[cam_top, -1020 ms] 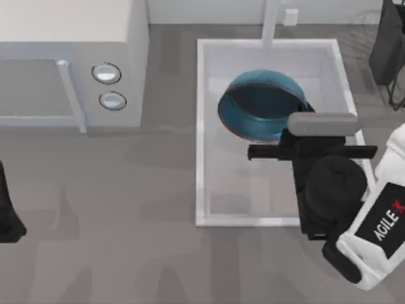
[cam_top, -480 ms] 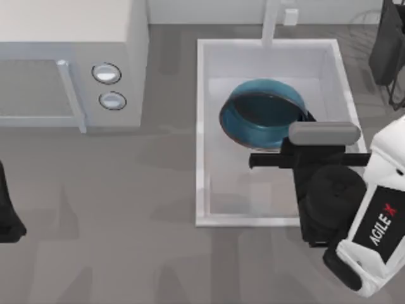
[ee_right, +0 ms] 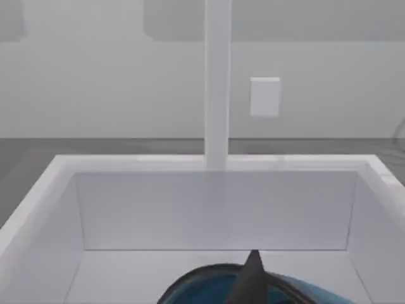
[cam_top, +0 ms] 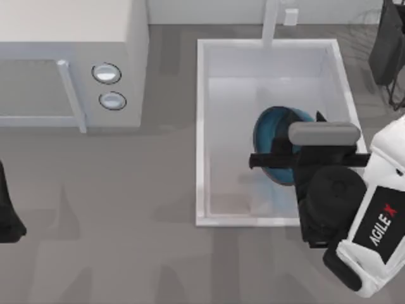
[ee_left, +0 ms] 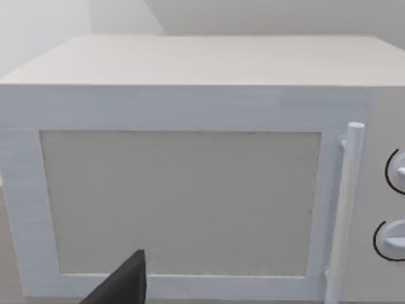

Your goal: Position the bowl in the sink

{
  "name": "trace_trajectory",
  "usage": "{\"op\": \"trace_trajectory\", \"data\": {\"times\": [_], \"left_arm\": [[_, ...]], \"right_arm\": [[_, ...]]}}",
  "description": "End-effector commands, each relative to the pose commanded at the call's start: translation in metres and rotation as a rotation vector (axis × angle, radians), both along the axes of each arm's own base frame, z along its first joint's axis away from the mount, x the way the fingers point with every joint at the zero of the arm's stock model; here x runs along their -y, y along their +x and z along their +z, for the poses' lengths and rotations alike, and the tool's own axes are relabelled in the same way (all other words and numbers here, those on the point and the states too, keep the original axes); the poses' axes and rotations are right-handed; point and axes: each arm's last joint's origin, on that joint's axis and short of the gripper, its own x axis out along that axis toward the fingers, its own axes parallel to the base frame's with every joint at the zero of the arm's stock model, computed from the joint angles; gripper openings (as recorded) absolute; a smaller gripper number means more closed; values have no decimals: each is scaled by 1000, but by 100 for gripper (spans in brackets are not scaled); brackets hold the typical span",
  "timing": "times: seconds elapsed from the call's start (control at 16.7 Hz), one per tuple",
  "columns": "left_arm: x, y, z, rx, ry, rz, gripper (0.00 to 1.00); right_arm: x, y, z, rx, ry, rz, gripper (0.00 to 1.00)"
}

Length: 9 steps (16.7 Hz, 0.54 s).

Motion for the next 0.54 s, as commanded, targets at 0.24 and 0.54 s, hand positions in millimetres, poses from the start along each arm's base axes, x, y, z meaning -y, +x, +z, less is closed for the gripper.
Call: {"op": "trace_trajectory", "data": {"times": [0.24, 0.54], "left_arm": [[0, 0, 0, 0, 0, 0, 100], [0, 0, 0, 0, 0, 0, 100]], "right_arm": [[0, 0, 0, 0, 0, 0, 100], [0, 0, 0, 0, 0, 0, 100]]}}
